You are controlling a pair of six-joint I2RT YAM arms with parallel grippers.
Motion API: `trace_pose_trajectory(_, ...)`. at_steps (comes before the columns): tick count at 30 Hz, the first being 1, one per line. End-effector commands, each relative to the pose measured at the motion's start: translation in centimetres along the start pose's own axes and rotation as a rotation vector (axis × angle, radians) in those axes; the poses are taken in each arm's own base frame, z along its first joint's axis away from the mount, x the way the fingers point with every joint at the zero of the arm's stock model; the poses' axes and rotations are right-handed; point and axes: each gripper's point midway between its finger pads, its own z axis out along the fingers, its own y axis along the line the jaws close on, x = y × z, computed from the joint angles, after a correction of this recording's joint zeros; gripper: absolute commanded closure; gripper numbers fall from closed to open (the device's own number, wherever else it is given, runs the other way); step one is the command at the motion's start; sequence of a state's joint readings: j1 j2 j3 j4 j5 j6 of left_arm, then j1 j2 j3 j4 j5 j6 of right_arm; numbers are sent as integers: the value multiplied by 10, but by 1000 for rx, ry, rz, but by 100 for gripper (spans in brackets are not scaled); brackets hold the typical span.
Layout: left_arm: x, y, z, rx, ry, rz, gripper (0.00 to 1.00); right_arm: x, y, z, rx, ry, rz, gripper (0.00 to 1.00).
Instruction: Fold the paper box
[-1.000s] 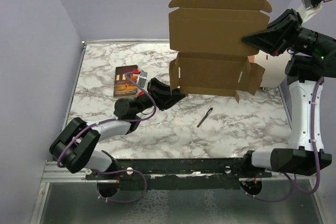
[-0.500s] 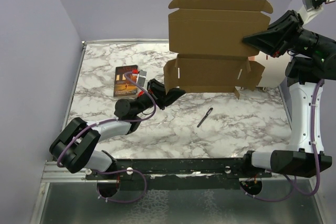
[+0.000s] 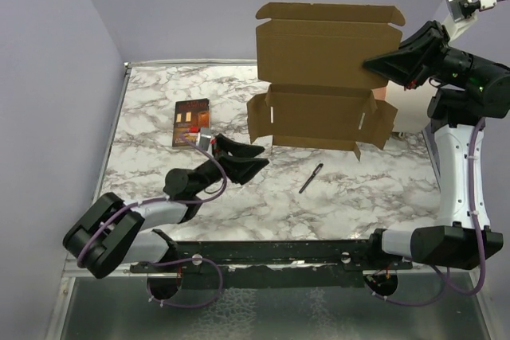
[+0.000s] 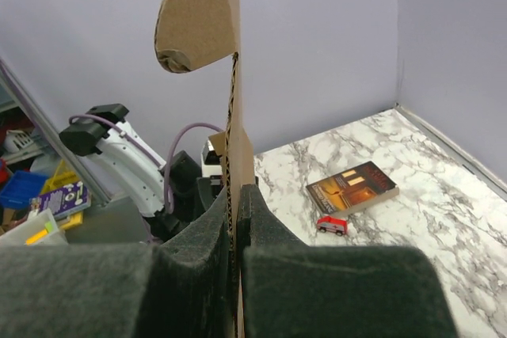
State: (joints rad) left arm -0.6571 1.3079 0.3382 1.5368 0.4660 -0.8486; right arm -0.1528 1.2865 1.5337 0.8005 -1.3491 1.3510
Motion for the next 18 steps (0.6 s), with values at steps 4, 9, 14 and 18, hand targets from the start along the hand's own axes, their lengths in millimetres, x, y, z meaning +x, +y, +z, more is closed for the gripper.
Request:
trace_pose_trajectory(4, -25, -4, -52, -97, -101, 141, 34, 20, -7, -6, 24, 36, -100, 99)
trace_pose_trajectory(9, -30, 14, -67, -339, 56, 210, 15, 46, -21, -12, 46, 81, -136, 99)
trace_pose_trajectory(14, -63, 1, -65, -451, 191, 320, 10, 92, -38, -23, 40, 158, -125, 99)
trace_pose_trajectory(18, -78, -15, -31, -386, 287, 280, 11, 128, -38, -31, -5, 198, -91, 99)
